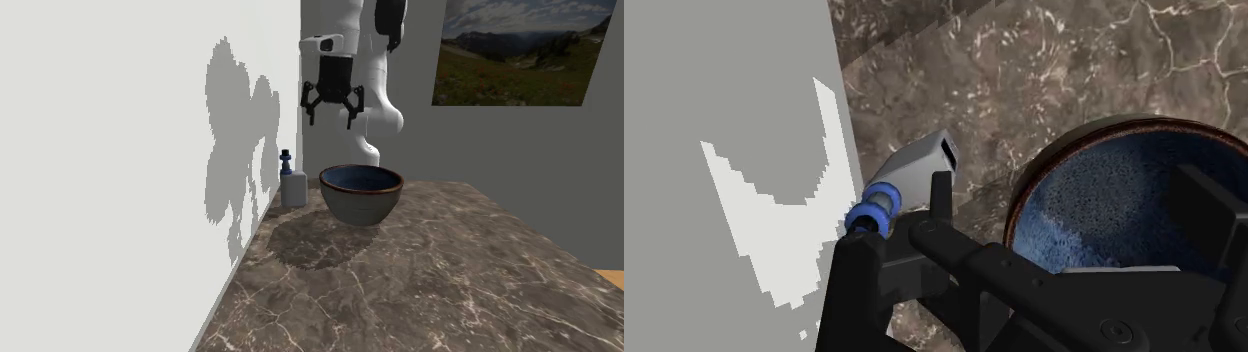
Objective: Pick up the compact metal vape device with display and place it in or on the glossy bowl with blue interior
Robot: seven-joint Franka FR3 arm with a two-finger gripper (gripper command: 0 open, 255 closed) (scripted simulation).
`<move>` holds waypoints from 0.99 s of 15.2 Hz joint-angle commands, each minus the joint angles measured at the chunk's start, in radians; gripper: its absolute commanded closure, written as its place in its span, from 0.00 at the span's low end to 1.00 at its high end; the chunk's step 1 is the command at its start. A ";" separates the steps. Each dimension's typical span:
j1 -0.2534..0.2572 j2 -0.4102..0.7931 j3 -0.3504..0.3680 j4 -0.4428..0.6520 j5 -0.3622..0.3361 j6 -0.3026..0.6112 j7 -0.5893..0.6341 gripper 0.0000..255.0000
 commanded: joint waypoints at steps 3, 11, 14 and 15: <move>-0.024 0.115 -0.048 0.044 -0.040 0.086 -0.054 0.00; -0.052 0.293 -0.108 0.127 -0.069 0.204 -0.123 0.00; -0.056 0.303 -0.113 0.096 -0.072 0.245 -0.122 0.00; -0.057 0.306 -0.114 0.086 -0.073 0.259 -0.122 0.00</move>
